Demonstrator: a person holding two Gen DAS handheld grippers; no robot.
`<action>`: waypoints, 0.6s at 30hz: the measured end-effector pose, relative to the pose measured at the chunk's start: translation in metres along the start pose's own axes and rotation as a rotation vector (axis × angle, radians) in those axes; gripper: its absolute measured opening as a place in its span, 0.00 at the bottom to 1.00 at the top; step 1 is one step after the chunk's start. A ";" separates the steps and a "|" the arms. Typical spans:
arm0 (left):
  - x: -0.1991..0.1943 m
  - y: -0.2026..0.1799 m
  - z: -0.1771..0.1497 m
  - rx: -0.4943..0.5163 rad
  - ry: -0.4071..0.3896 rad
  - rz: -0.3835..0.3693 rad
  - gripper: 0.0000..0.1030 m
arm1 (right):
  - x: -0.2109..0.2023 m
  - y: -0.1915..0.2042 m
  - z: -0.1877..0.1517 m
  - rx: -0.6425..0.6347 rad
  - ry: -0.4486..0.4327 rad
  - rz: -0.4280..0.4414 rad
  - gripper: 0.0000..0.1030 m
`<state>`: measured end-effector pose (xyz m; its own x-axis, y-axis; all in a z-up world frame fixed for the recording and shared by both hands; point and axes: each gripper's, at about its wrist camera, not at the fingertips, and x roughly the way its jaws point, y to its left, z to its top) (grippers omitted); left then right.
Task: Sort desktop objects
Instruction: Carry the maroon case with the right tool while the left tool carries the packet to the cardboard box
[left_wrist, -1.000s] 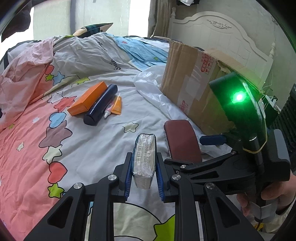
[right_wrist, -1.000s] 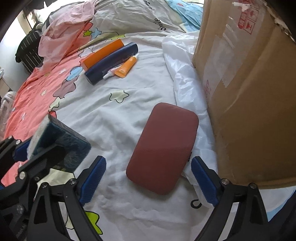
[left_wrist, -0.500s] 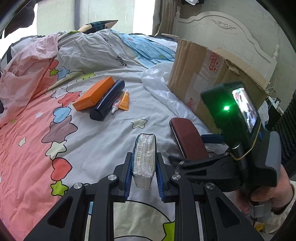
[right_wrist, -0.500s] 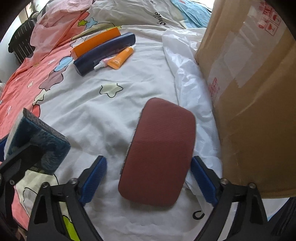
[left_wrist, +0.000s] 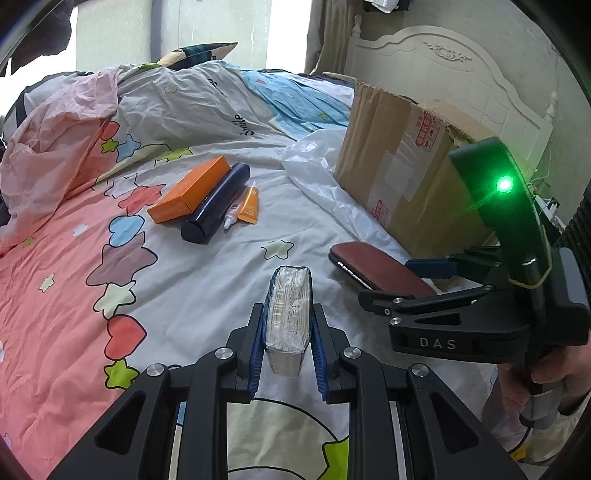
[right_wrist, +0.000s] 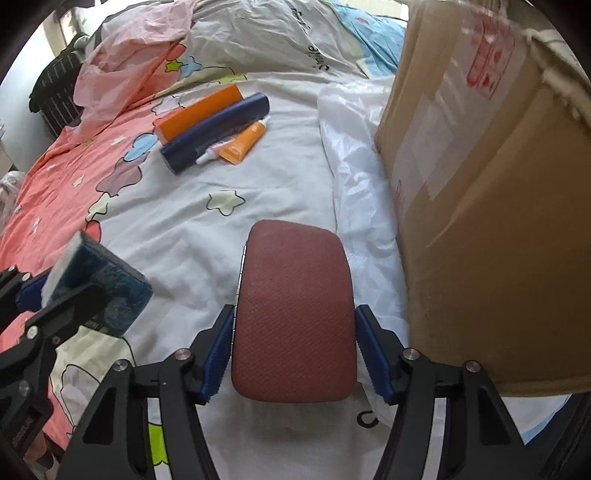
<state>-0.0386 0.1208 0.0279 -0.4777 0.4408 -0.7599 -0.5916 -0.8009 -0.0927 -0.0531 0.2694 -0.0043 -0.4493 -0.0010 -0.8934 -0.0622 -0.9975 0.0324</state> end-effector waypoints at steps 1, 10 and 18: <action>-0.001 -0.001 0.000 0.001 -0.001 0.000 0.22 | -0.002 0.001 0.000 -0.004 -0.005 0.004 0.58; -0.018 0.001 0.001 0.000 -0.025 0.017 0.22 | -0.017 0.006 0.002 -0.023 -0.043 0.034 0.58; -0.037 0.001 0.001 0.001 -0.051 0.038 0.22 | -0.037 0.011 0.003 -0.041 -0.078 0.043 0.58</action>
<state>-0.0221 0.1040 0.0565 -0.5325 0.4300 -0.7291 -0.5726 -0.8173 -0.0639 -0.0402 0.2586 0.0306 -0.5191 -0.0398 -0.8538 -0.0059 -0.9987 0.0501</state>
